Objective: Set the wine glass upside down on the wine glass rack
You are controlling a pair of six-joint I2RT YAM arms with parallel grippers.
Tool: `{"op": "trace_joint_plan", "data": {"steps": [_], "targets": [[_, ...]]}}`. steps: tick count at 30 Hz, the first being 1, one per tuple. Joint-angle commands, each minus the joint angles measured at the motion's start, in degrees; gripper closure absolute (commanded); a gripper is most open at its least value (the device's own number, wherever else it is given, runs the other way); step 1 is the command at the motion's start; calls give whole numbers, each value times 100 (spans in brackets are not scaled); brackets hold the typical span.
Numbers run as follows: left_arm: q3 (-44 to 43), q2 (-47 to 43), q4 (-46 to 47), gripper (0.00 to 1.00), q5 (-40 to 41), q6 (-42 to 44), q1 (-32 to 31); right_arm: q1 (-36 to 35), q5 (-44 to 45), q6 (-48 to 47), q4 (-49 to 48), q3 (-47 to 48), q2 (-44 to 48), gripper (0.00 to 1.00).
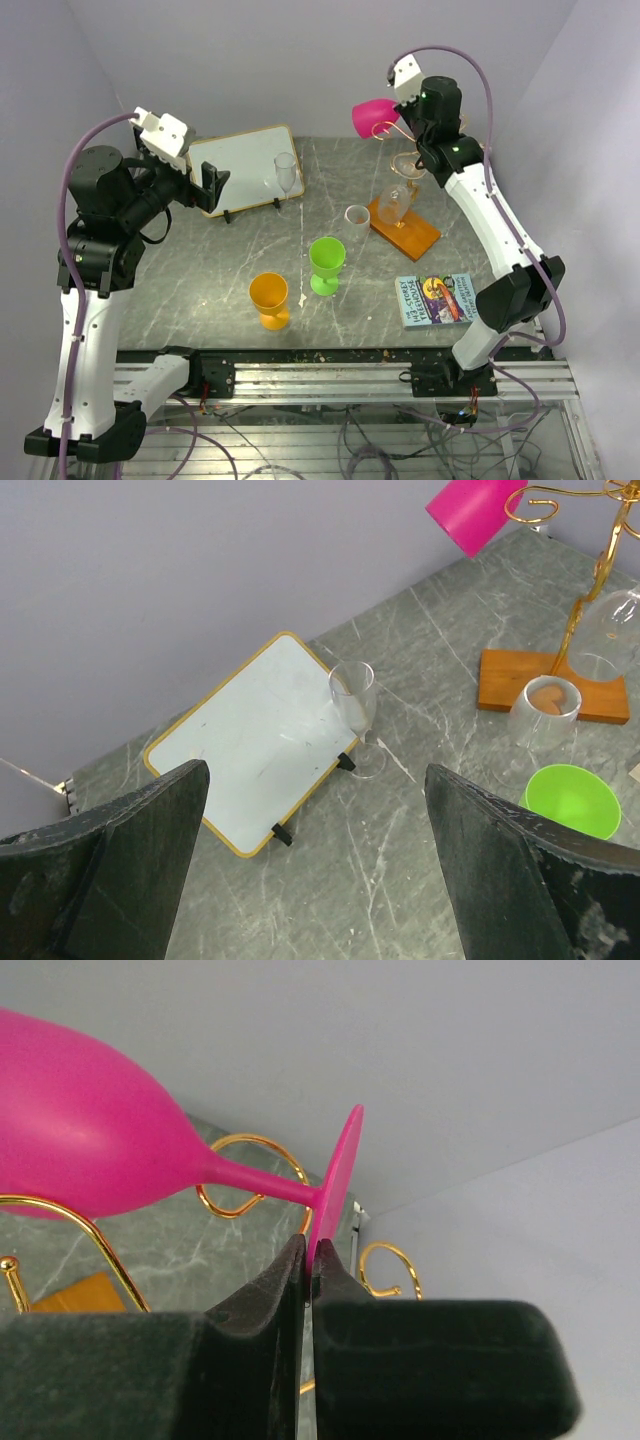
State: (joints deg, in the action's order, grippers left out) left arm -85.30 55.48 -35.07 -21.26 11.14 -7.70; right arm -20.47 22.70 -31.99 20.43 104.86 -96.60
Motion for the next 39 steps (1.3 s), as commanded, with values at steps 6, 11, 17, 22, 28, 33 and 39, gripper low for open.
{"op": "trace_joint_plan", "data": {"steps": [6,11,17,22,28,33,39], "targets": [[90,-51,62,0,-195,81,50,-5,280,-247,157,-255,67,100],[92,-34,69,0,-236,77,50,-6,438,-481,-8,-498,187,100],[113,-28,62,0,-281,90,50,-1,507,-882,-261,-697,304,100],[132,-21,44,0,-310,121,50,-1,499,-1185,-500,-820,330,100],[143,-37,18,0,-329,144,50,-1,473,-1347,-516,-587,155,100],[158,-50,-12,0,-323,215,50,-2,481,-1429,-465,-346,-49,100],[162,-81,-63,0,-322,283,51,-1,455,-1477,-436,-121,-197,100]]}}
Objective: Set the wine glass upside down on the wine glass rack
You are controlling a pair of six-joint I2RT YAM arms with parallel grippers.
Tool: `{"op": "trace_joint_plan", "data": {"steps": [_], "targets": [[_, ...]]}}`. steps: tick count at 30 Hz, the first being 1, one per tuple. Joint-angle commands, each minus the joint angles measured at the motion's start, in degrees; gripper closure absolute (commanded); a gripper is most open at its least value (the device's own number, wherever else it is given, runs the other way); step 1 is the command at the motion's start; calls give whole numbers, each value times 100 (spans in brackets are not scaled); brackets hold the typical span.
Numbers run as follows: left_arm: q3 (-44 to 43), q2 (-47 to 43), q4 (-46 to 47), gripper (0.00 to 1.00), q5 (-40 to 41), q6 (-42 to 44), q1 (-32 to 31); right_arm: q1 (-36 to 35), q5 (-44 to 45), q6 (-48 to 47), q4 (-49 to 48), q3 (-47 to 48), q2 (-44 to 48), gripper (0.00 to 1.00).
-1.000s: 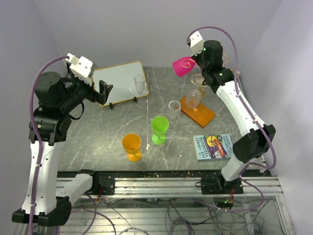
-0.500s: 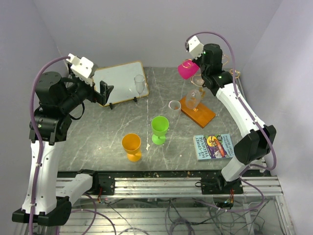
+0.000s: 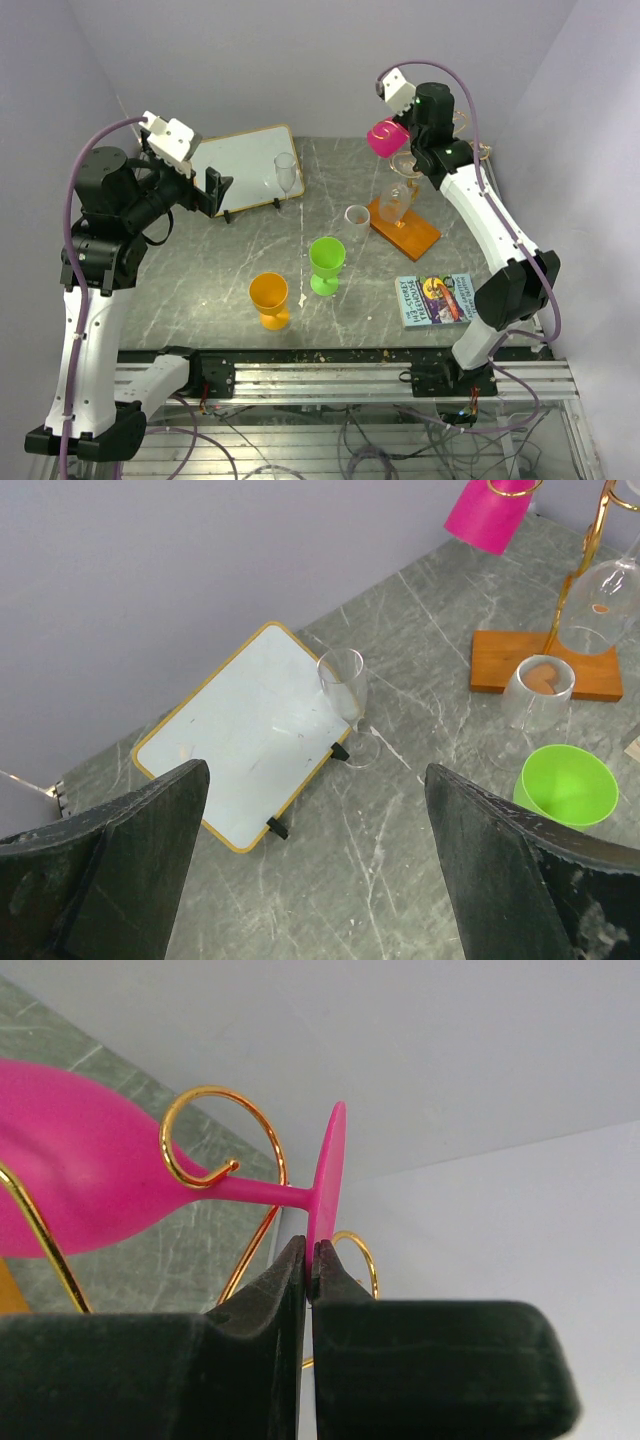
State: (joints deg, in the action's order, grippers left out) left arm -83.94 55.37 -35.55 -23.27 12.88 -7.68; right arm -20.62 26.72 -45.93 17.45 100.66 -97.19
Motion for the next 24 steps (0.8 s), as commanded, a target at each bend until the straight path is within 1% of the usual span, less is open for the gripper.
{"op": "trace_joint_plan", "data": {"steps": [1,24], "targets": [[31,-68,-14,0,-119,109,48,14,53,-103,-133,340,-166,100],[53,-140,-91,0,-173,196,48,10,-321,-501,-238,585,-377,100]]}}
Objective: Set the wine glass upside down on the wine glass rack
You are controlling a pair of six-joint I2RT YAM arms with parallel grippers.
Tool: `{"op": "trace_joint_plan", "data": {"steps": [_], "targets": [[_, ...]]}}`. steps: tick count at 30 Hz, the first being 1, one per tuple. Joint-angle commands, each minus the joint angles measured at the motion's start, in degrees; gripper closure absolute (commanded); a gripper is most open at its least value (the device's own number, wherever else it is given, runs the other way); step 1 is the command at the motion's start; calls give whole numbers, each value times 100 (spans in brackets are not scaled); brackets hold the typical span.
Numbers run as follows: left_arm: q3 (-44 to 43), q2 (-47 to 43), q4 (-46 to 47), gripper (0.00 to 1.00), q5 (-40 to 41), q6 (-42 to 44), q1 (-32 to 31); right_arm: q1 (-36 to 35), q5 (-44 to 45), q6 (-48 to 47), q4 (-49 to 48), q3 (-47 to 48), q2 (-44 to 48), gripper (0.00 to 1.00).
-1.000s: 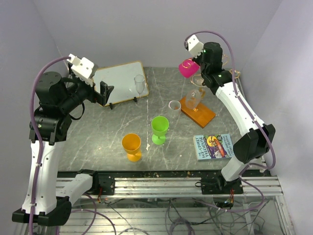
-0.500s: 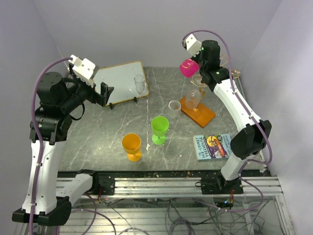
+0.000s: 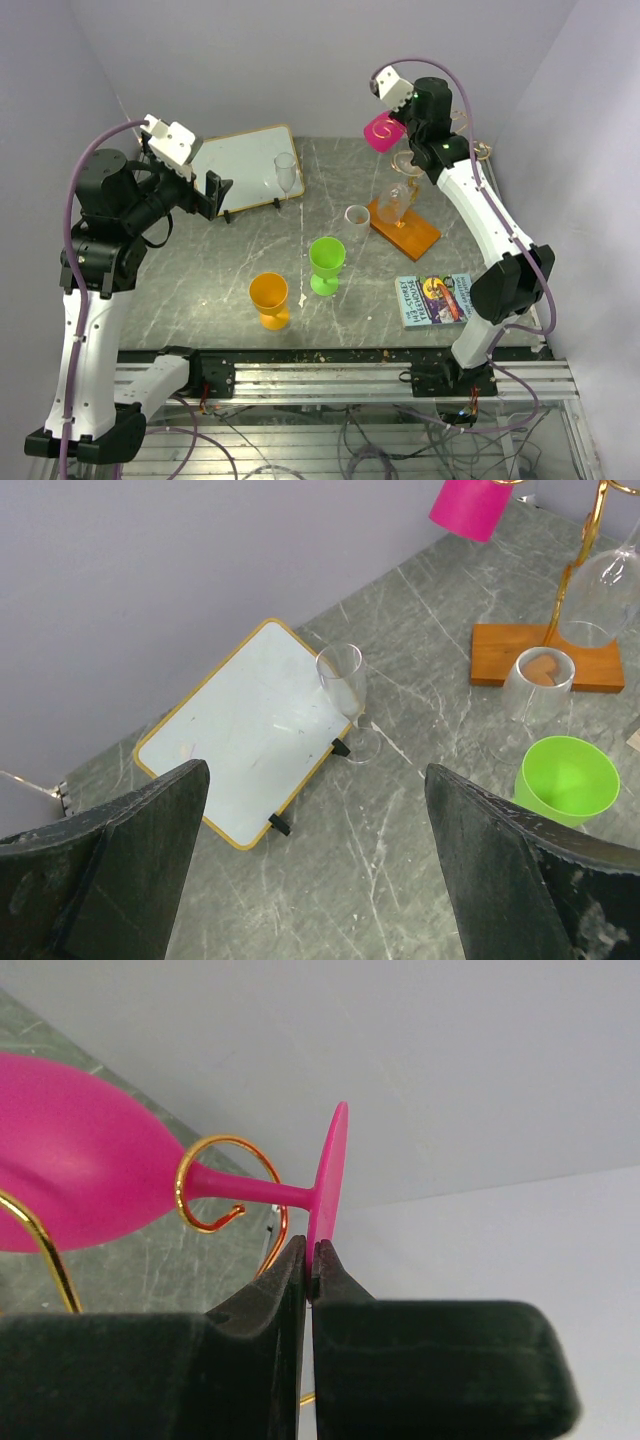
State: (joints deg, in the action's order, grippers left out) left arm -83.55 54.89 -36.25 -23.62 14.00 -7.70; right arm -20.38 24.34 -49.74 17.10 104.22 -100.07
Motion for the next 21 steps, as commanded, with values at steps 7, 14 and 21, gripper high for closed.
{"op": "trace_joint_plan", "data": {"steps": [7,14,21], "targets": [[-2,-128,-90,0,-133,159,50,-18,-181,-166,-156,260,-136,100],[23,-154,-86,0,-153,174,50,-62,-421,-230,-14,150,53,100],[30,-171,-100,0,-183,186,50,-71,-510,-491,-3,-105,176,100]]}}
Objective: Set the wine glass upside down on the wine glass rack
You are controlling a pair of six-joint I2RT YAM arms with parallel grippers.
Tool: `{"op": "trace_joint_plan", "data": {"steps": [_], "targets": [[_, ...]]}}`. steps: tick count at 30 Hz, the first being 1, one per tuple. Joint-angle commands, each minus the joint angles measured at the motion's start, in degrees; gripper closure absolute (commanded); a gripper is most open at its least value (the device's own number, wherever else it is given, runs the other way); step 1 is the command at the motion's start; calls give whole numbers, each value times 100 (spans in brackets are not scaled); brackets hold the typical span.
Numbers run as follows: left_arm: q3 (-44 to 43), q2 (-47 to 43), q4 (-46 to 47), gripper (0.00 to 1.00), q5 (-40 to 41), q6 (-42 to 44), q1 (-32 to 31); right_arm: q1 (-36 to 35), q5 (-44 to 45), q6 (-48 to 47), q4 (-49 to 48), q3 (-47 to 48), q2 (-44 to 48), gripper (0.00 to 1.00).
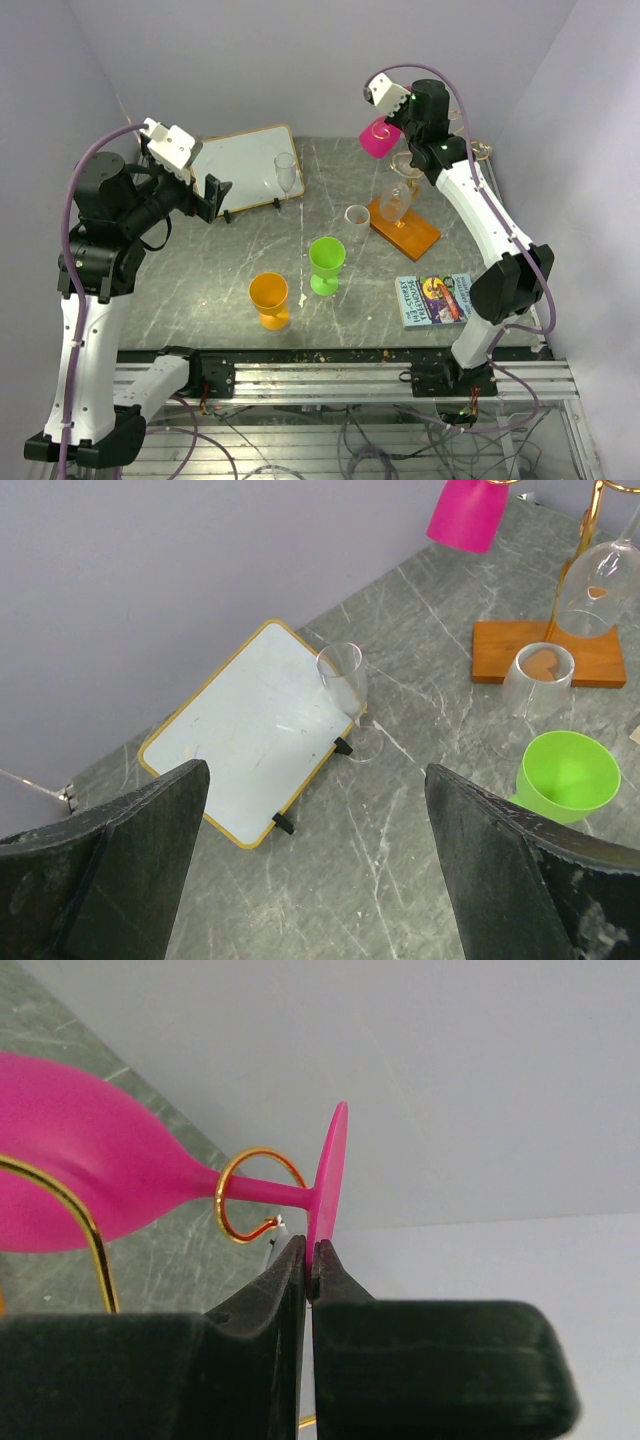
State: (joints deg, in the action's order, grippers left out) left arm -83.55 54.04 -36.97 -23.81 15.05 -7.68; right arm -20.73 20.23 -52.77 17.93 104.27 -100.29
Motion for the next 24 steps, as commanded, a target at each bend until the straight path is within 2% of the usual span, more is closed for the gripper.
{"op": "trace_joint_plan", "data": {"steps": [1,13,24], "targets": [[31,-88,-29,0,-160,89,48,-36,-123,-216,-84,-124,202,100],[32,-142,-64,0,-105,163,48,-93,-309,-359,63,-94,150,100],[66,-140,-56,0,-84,129,48,-150,-322,-351,22,-142,159,95]]}}
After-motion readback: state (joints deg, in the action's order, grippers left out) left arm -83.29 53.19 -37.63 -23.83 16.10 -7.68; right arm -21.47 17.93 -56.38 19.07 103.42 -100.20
